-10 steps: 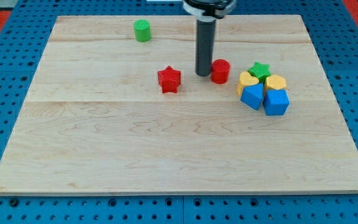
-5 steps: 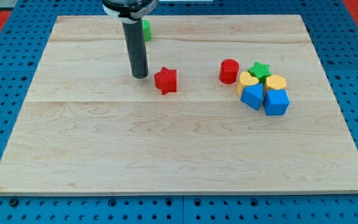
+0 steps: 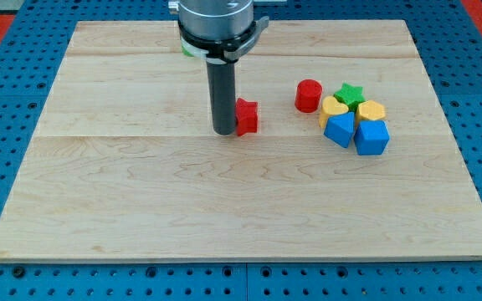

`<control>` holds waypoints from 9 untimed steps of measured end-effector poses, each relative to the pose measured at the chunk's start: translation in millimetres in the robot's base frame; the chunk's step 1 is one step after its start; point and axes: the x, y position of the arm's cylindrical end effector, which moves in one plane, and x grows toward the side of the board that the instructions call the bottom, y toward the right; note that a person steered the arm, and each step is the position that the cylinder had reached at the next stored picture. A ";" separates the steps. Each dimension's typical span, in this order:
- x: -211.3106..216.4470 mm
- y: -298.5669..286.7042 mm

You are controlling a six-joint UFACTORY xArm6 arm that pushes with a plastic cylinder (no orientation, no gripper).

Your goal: Push the red star into the group of blocks

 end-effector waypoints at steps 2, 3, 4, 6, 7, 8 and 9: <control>-13.1 -2.8; -19.4 -4.9; -31.9 10.8; -42.3 40.1; -42.3 70.9; -42.3 80.9; -51.6 37.7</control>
